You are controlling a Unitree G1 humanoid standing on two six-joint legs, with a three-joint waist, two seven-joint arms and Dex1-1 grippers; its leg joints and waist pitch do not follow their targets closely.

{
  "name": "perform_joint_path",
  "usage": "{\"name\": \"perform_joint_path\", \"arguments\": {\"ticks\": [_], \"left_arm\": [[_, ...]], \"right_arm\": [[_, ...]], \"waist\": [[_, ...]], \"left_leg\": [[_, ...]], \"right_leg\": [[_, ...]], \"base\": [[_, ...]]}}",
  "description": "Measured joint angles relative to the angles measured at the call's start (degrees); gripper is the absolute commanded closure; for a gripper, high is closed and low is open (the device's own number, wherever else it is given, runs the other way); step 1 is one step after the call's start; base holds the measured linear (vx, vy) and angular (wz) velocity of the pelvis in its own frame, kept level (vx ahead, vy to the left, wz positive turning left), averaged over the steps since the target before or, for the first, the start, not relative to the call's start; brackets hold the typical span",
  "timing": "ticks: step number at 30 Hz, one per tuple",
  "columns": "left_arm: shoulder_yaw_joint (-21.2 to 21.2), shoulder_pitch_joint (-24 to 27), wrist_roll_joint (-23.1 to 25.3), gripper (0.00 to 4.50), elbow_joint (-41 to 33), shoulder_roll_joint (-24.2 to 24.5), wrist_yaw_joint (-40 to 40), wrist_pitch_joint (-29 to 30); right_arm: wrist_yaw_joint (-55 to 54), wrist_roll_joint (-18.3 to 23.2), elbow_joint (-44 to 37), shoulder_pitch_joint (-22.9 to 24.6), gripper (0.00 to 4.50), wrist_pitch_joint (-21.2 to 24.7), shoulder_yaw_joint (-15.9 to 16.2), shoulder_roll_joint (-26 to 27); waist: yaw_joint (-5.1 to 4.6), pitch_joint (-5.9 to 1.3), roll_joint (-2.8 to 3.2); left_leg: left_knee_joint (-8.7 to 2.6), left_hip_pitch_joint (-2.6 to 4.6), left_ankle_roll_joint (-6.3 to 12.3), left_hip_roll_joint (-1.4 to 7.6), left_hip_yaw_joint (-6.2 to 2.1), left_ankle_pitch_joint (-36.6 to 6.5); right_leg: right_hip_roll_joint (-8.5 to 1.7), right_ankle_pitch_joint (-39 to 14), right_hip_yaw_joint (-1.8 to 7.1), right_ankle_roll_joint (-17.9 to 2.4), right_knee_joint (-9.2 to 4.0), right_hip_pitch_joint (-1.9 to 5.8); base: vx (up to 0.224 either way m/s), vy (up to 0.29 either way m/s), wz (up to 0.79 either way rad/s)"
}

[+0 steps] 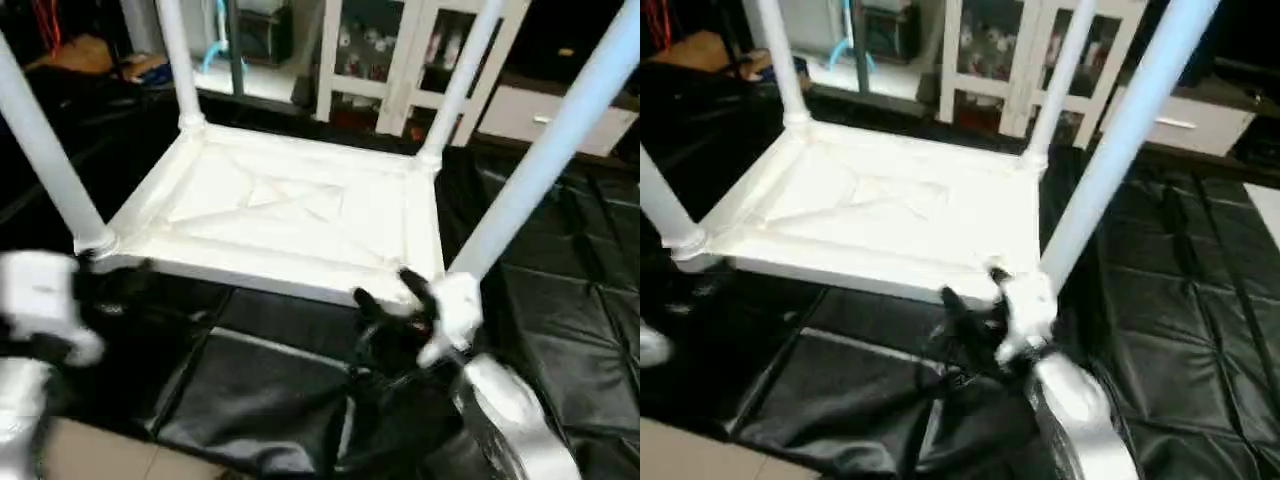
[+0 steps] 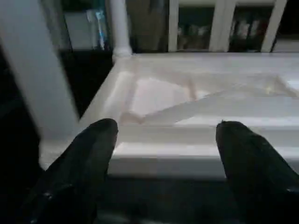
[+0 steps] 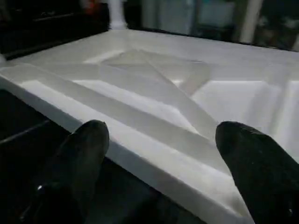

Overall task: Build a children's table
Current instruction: Rotate leg to tighten

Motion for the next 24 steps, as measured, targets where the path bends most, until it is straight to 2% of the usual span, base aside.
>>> {"name": "perform_joint_path", "arguments": {"ticks": [2, 3, 4, 6, 8, 9, 10, 11, 12, 13, 14, 15, 16, 17, 18, 19, 20, 21, 22, 23, 24], "left_arm": [[-2.4, -0.5, 1.0, 0.81, 1.0, -2.6, 1.1, -2.4], [-3.4, -0.5, 1.3, 0.81, 1.6, -3.1, 1.3, -3.0], [-4.5, -0.6, 1.9, 0.81, 2.2, -3.2, 1.5, -3.3], [-5.4, -0.6, 2.5, 0.81, 3.2, -3.5, 1.8, -4.1], [-6.6, -1.0, 3.0, 0.81, 4.2, -4.3, 2.6, -5.8], [-7.5, -1.2, 3.2, 0.81, 4.6, -4.6, 2.9, -6.5], [-8.8, -1.5, 3.4, 0.81, 5.1, -5.1, 3.3, -7.0], [-9.4, -1.5, 3.4, 0.81, 5.4, -5.2, 3.5, -7.7], [-9.4, -1.5, 3.6, 0.81, 5.6, -5.2, 3.8, -8.3], [-9.4, -1.6, 4.3, 0.81, 6.0, -5.2, 4.4, -9.6], [-9.4, -1.5, 5.2, 0.81, 6.5, -5.3, 5.1, -10.6], [-9.3, -1.4, 5.8, 0.81, 6.9, -5.3, 5.9, -11.3], [-9.3, -1.2, 6.5, 0.81, 7.3, -5.3, 6.5, -12.0], [-9.8, -1.0, 7.2, 0.81, 7.5, -5.5, 7.0, -12.5], [-10.4, -0.6, 7.6, 0.81, 7.5, -5.8, 7.2, -12.8], [-10.8, 0.1, 8.0, 0.81, 7.5, -6.1, 7.5, -13.1], [-11.1, 0.5, 8.3, 0.81, 7.5, -6.0, 7.8, -13.7], [-11.4, 0.7, 9.0, 0.81, 7.6, -6.4, 8.6, -14.2], [-11.8, 1.4, 9.7, 0.81, 7.4, -6.4, 9.5, -14.4], [-11.5, 2.0, 10.1, 0.81, 7.3, -6.5, 10.5, -14.3], [-11.0, 1.9, 10.3, 0.81, 7.3, -6.6, 11.6, -14.2]], "right_arm": [[-0.3, 0.1, -1.7, 2.9, 0.43, -1.1, -0.3, -0.4], [-0.3, 0.1, -1.9, 3.8, 0.43, -1.5, -0.3, -0.4], [-0.4, 0.2, -1.9, 4.5, 0.43, -1.8, -0.3, -0.4], [-0.5, 0.3, -1.9, 4.6, 0.43, -1.8, -0.5, -0.2], [-0.6, 0.3, -1.9, 4.4, 0.43, -1.6, -1.2, -0.2], [-0.7, 0.3, -2.0, 4.3, 0.43, -1.4, -1.7, -0.3], [-0.7, 0.3, -2.1, 4.0, 0.43, -1.1, -2.4, -0.7], [-0.8, 0.3, -2.1, 3.5, 0.43, -1.1, -2.9, -0.9], [-0.8, 0.3, -2.1, 3.0, 0.43, -1.0, -3.2, -1.1], [-0.8, 0.4, -2.0, 2.0, 0.43, -1.0, -3.1, -1.2], [-0.7, 0.4, -2.0, 1.2, 0.43, -0.9, -2.9, -1.2], [-0.4, 0.5, -2.2, 0.8, 0.43, -0.9, -2.1, -1.0], [-0.1, 0.7, -2.1, 0.3, 0.43, -0.4, -1.7, -1.0], [0.2, 0.8, -2.2, 0.2, 0.43, -0.1, -1.9, -1.4], [0.4, 1.0, -2.2, -0.1, 0.43, 0.2, -2.0, -1.8], [0.8, 1.6, -2.2, -0.6, 0.43, 0.4, -2.0, -1.9], [1.3, 1.9, -2.2, -0.7, 0.43, 0.8, -1.8, -2.0], [1.8, 1.9, -1.5, -1.4, 0.43, 1.1, -1.8, -2.5], [2.1, 1.9, -0.7, -2.2, 0.43, 1.5, -1.8, -2.9], [2.1, 1.8, 0.0, -2.7, 0.43, 1.7, -1.7, -2.9], [2.1, 1.7, 0.3, -2.6, 0.43, 1.7, -1.7, -2.7]], "waist": [[-0.25, -0.09, 0.08], [-0.53, -0.10, 0.15], [-0.60, -0.17, 0.18], [-0.59, -0.30, 0.32], [-0.48, -0.56, 0.13], [-0.37, -0.56, 0.01], [-0.24, -0.55, -0.03], [-0.35, -0.55, 0.08], [-0.66, -0.58, 0.12], [-1.57, -0.66, 0.28], [-2.56, -0.52, -0.10], [-3.15, -0.50, 0.12], [-3.32, -0.40, -0.38], [-3.36, -0.48, -0.61], [-2.80, -0.48, -0.68], [-2.18, -0.57, -0.77], [-2.01, -1.07, -1.44], [-2.06, -1.71, -1.78], [-1.73, -1.73, -0.76], [-1.22, -1.62, 0.20], [-2.11, -1.61, 1.50]], "left_leg": [[-0.01, 0.10, 0.00, -0.01, -0.02, 0.0], [0.03, 0.24, -0.02, 0.12, 0.16, 0.0], [0.15, 0.37, -0.07, 0.45, 0.40, 0.0], [0.25, 0.47, -0.20, 0.52, 0.70, -0.4], [0.93, 0.36, 0.10, 0.17, 0.83, -1.0], [1.86, 0.19, 1.06, -0.47, 0.32, -1.7], [3.81, 0.24, 2.47, -1.56, -0.96, -3.5], [4.60, 0.19, 2.99, -2.42, -2.28, -4.2], [5.20, 0.29, 2.61, -3.27, -2.86, -4.4], [5.62, 0.90, 2.50, -4.16, -2.67, -5.1], [5.46, 1.32, 3.11, -4.48, -1.97, -5.4], [5.11, 1.09, 3.70, -4.16, -0.51, -5.3], [5.02, 1.13, 4.09, -3.44, 0.90, -5.3], [4.87, 1.43, 4.47, -2.48, 2.16, -5.4], [4.27, 1.55, 4.48, -1.86, 3.59, -5.4], [3.13, 1.17, 4.27, -2.32, 4.58, -5.3], [1.73, 0.56, 3.43, -4.03, 4.64, -4.8], [0.87, -0.30, -0.03, -5.05, 3.85, -4.1], [4.20, -1.92, -6.69, -5.54, -1.07, -4.5], [6.47, -1.86, -7.84, -3.95, -5.29, -4.9], [5.66, -1.68, -4.79, -2.23, -7.33, -5.3]], "right_leg": [[0.00, 0.0, 0.00, 0.0, -0.01, 0.05], [0.22, 0.0, 0.19, 0.1, -0.13, -0.34], [0.91, -0.1, 0.82, 0.2, -0.47, -0.51], [1.36, -0.1, 1.68, 0.2, -0.82, -1.35], [2.01, 0.1, 3.40, 0.4, -0.84, -1.93], [2.10, 0.5, 4.59, 1.1, -0.83, -1.96], [2.84, 0.9, 6.74, 1.8, -0.83, -1.86], [3.31, 0.9, 7.99, 1.8, -0.84, -1.81], [3.49, 0.9, 8.90, 1.9, -0.94, -1.76], [3.62, 0.5, 10.18, 2.5, -1.26, -1.73], [3.29, -0.3, 9.83, 2.3, -1.77, -1.96], [1.82, -2.7, 6.90, 0.0, 0.28, -2.69], [0.34, -4.9, 2.01, -2.1, 4.46, -3.33], [-0.11, -5.9, -2.81, -3.4, 7.94, -2.38], [-0.23, -6.0, -5.90, -3.6, 8.20, -0.80], [-0.26, -6.0, -8.46, -3.5, 6.97, 2.12], [-0.29, -7.1, -8.71, -3.0, 4.26, 4.73], [-0.66, -8.1, -8.39, -3.8, 3.59, 4.83], [-2.02, -7.5, -8.91, -3.2, 2.89, 4.64], [-2.16, -7.5, -10.12, -2.7, 3.61, 4.91], [-1.70, -7.7, -11.80, -3.1, 3.96, 5.64]], "base": [[0.000, 0.000, 0.00], [0.000, 0.000, 0.00], [-0.049, 0.008, -0.26], [-0.041, 0.023, -0.41], [0.012, 0.072, -0.72], [0.017, 0.101, -0.67], [-0.040, 0.137, -0.66], [-0.040, 0.137, -0.66], [-0.049, 0.204, -0.70], [-0.072, 0.243, -0.69], [-0.072, 0.243, -0.69], [-0.123, 0.240, -0.62], [-0.166, 0.209, -0.50], [-0.166, 0.209, -0.50], [-0.133, 0.179, -0.47], [-0.088, 0.170, -0.48], [-0.088, 0.170, -0.48], [-0.028, 0.119, -0.38], [0.055, 0.103, -0.35], [0.055, 0.103, -0.35], [0.020, 0.061, -0.39]]}}
